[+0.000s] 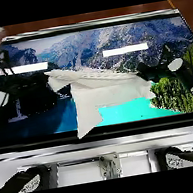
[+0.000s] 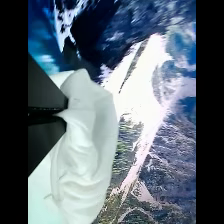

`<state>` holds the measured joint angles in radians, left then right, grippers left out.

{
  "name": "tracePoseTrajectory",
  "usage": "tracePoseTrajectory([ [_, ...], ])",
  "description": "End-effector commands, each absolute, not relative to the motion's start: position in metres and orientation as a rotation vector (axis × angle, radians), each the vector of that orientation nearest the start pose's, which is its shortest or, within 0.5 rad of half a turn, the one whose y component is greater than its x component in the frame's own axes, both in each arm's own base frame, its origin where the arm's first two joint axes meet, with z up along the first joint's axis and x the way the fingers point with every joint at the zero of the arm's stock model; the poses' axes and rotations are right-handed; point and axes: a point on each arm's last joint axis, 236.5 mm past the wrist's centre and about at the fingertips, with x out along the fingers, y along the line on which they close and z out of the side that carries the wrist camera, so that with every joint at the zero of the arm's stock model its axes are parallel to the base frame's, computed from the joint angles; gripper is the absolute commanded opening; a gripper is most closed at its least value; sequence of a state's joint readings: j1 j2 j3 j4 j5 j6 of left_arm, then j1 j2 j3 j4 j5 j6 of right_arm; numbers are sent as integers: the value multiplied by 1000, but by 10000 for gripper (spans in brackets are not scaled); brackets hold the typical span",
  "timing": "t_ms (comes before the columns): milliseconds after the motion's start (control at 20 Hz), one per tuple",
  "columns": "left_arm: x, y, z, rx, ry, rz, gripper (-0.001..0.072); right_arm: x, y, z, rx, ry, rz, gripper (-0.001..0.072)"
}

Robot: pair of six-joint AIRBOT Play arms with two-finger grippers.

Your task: Fold the shirts.

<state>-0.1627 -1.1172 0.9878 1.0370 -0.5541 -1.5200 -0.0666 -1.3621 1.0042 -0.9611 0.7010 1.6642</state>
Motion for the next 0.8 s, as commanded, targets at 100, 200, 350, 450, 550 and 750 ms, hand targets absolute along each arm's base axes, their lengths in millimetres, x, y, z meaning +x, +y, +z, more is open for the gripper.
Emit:
tracePoseTrajectory([
  [100, 449, -175, 24, -619, 872, -274, 40, 472, 56, -53, 881, 987, -63, 78],
  [200, 451, -172, 26, -624, 871, -273, 263, 478, 52, -41, 877, 947, -47, 165],
  [350, 450, -138, 48, -637, 921, -277, 613, 479, 32, 15, 712, 892, 79, 618],
  [450, 430, -95, 51, -612, 1052, -259, 610, 466, -10, 52, 582, 881, 71, 618],
  [550, 391, -55, 38, -627, 1238, -202, 598, 435, -65, 66, 462, 935, -21, 617],
  [750, 318, -48, -9, -610, 1514, -209, 596, 348, -116, 34, 476, 1213, -110, 618],
])
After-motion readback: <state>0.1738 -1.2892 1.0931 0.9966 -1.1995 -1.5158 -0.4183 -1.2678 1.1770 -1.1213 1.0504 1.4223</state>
